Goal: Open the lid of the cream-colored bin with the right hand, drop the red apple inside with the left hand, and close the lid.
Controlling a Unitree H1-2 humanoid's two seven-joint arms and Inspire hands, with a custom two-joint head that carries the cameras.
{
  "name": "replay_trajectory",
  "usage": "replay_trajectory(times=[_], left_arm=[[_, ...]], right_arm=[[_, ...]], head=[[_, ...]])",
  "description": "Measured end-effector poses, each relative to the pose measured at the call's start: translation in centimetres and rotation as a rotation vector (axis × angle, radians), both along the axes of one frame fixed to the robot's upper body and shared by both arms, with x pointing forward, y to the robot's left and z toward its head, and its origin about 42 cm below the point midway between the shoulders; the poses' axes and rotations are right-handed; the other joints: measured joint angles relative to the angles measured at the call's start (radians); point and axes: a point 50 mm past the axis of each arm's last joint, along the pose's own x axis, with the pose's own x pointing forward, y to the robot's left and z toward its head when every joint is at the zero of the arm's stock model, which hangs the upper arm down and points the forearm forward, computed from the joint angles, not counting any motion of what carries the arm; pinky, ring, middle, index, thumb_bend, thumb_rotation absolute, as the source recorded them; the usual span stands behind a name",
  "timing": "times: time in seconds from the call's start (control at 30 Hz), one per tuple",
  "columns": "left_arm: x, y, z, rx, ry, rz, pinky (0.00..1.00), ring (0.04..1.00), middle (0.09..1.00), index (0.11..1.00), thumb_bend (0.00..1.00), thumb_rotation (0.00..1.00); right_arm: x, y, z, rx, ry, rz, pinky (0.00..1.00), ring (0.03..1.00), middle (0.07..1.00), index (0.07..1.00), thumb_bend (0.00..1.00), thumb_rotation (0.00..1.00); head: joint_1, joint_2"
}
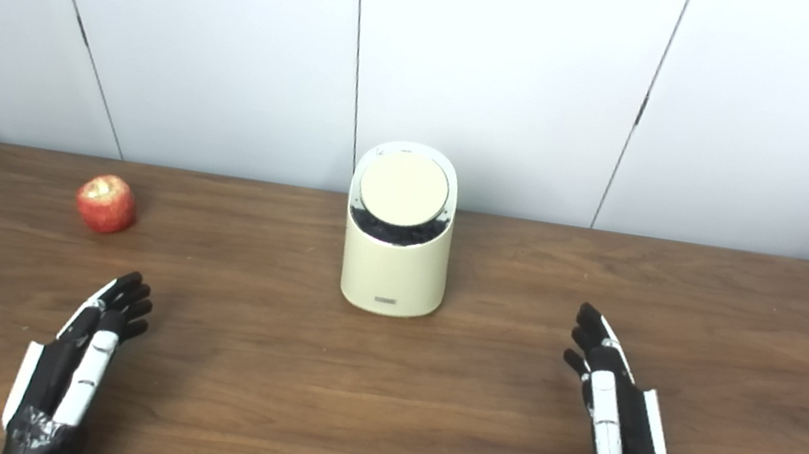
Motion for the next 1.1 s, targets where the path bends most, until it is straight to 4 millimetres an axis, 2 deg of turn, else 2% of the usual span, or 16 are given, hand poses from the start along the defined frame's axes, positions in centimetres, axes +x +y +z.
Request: replay_trajectory(times=[0.1,0.17,0.23,0.33,0.37,0.4,0.43,0.53,0.8,1.0,1.1], left_arm=[[0.0,0.0,0.0,0.001,0.0,-0.001,0.86,0.863,0.873,0.891,0.51,0.76],[0.0,0.0,0.0,0.001,0.0,-0.001,0.86,0.866,0.876,0.891,0.5,0.75],[0.0,0.0,0.0,0.001,0.0,0.0,0.86,0.867,0.875,0.89,0.51,0.75],[0.1,0.0,0.0,0.002,0.0,0.0,0.86,0.866,0.874,0.891,0.5,0.75],[0.1,0.0,-0.1,0.003,0.0,0.0,0.86,0.867,0.875,0.892,0.5,0.76],[0.2,0.0,-0.1,0.003,-0.001,-0.001,0.86,0.87,0.876,0.894,0.5,0.76],[0.3,0.1,-0.2,0.004,0.0,0.0,0.87,0.872,0.877,0.896,0.5,0.76],[0.5,0.2,-0.3,0.006,-0.004,0.0,0.87,0.877,0.88,0.902,0.49,0.76],[1.0,0.3,-0.1,0.015,-0.05,-0.008,0.88,0.883,0.886,0.908,0.46,0.77],[1.1,0.3,0.0,0.015,-0.065,-0.012,0.88,0.887,0.892,0.913,0.41,0.77],[1.0,0.3,0.0,0.016,-0.063,-0.012,0.89,0.893,0.897,0.915,0.41,0.77]], right_arm=[[0.0,0.1,0.0,-0.01,0.0,0.002,0.85,0.914,0.922,0.903,0.51,0.94],[0.0,0.2,0.0,-0.03,0.002,0.003,0.83,0.914,0.92,0.903,0.48,0.91],[0.0,0.3,0.0,-0.049,0.003,0.005,0.82,0.912,0.92,0.907,0.46,0.82],[0.1,0.4,0.1,-0.062,0.001,0.004,0.8,0.908,0.93,0.926,0.53,0.64],[0.1,0.4,0.1,-0.058,0.0,0.002,0.8,0.908,0.931,0.928,0.55,0.61],[0.2,0.5,0.1,-0.05,-0.002,0.001,0.79,0.902,0.927,0.93,0.57,0.56],[0.3,0.5,0.1,-0.045,-0.003,-0.004,0.77,0.887,0.916,0.924,0.59,0.52],[1.0,1.0,0.3,-0.05,-0.011,-0.025,0.75,0.868,0.895,0.911,0.63,0.48],[4.3,4.4,1.4,-0.095,-0.021,-0.01,0.85,0.895,0.906,0.922,0.76,0.45],[7.8,5.5,5.1,-0.162,-0.104,0.015,0.86,0.9,0.915,0.929,0.79,0.52],[9.0,5.8,6.6,-0.183,-0.141,0.011,0.87,0.893,0.908,0.925,0.8,0.52]], head=[[0.0,0.0],[0.002,-0.021],[-0.002,-0.032],[-0.002,-0.047],[-0.003,-0.064],[-0.003,-0.064],[-0.003,-0.089],[-0.006,-0.109],[-0.018,-0.141],[-0.018,-0.158],[-0.02,-0.17]])
